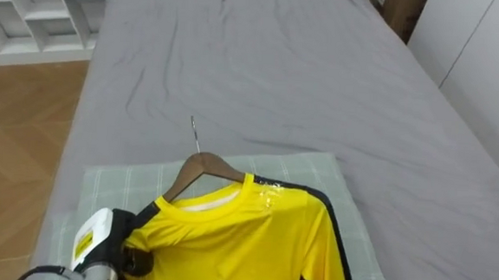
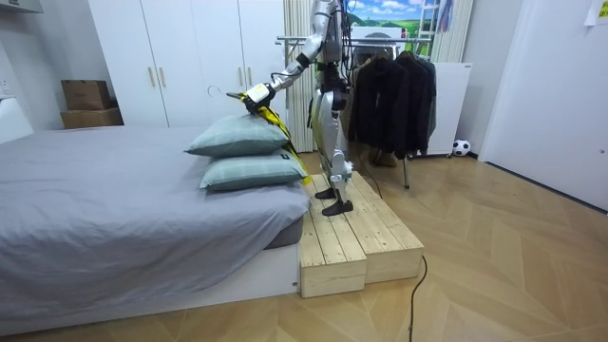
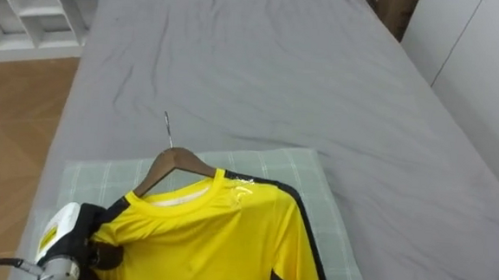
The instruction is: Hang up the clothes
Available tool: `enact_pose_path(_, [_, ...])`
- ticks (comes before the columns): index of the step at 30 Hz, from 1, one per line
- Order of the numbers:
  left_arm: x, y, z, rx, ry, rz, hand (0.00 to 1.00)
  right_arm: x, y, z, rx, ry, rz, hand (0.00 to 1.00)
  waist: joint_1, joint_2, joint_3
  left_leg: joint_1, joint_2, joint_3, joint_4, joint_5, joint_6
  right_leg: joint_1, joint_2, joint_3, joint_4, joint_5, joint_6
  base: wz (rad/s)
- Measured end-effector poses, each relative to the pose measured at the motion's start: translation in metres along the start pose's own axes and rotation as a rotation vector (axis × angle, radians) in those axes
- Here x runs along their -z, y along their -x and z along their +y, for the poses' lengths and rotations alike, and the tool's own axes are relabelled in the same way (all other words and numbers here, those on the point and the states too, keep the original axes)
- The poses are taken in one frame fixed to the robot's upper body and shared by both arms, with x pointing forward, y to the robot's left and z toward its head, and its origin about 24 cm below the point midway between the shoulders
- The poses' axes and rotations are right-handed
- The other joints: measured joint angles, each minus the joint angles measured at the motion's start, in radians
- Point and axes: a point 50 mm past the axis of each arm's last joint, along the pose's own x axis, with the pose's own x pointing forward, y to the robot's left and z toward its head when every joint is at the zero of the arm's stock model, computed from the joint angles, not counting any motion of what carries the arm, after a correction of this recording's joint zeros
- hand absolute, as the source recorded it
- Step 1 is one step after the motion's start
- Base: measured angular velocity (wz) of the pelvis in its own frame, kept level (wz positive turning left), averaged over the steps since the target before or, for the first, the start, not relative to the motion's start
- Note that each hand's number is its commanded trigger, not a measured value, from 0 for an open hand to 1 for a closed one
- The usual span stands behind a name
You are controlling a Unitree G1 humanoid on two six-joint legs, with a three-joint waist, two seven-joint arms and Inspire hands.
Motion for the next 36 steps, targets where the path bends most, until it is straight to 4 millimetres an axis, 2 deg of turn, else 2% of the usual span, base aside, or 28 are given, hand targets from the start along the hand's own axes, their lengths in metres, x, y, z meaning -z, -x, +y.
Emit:
enact_pose_path(4, [-0.011,0.004,0.001,-0.021,0.035,-0.059,1.00,0.004,0.001,0.000,0.006,-0.010,0.002,0.00,0.010,-0.002,-0.0011,0.011,-0.002,-0.008,0.003,0.000,0.000,0.015,-0.001,-0.008,-0.001,0.000,0.001,0.07])
enact_pose_path(7, [-0.014,0.008,0.001,-0.032,0.052,-0.081,1.00,0.009,0.001,0.002,0.006,-0.046,0.015,0.00,0.008,-0.003,-0.0053,0.025,-0.006,-0.009,0.003,0.000,0.000,0.038,0.000,-0.008,-0.021,0.001,0.002,0.00])
enact_pose_path(17, [-0.018,0.021,-0.005,-0.024,0.078,-0.117,1.00,0.029,0.004,0.000,0.014,-0.208,0.056,0.00,0.008,0.008,-0.0119,0.085,-0.010,-0.008,-0.003,0.000,0.000,0.101,0.000,0.005,-0.037,0.001,0.003,-0.03])
enact_pose_path(24, [-0.022,0.027,0.000,-0.047,0.062,-0.166,1.00,0.035,0.006,-0.001,0.003,-0.236,0.069,0.00,0.009,0.009,-0.0115,0.093,-0.013,-0.022,-0.006,0.000,0.000,0.117,0.000,0.001,-0.051,0.002,0.004,0.02])
enact_pose_path(31, [-0.033,0.025,0.015,-0.092,0.033,-0.237,1.00,0.037,0.006,-0.003,-0.013,-0.245,0.069,0.00,0.008,0.007,-0.0079,0.112,-0.014,-0.031,-0.007,0.000,0.000,0.134,0.000,0.008,-0.053,0.001,0.005,-0.05])
enact_pose_path(36, [-0.040,0.024,0.021,-0.116,0.024,-0.276,1.00,0.036,0.006,-0.002,-0.020,-0.244,0.066,0.00,0.009,0.003,0.0006,0.111,-0.015,-0.031,-0.007,0.000,0.000,0.134,0.000,0.012,-0.057,0.001,0.005,-0.02])
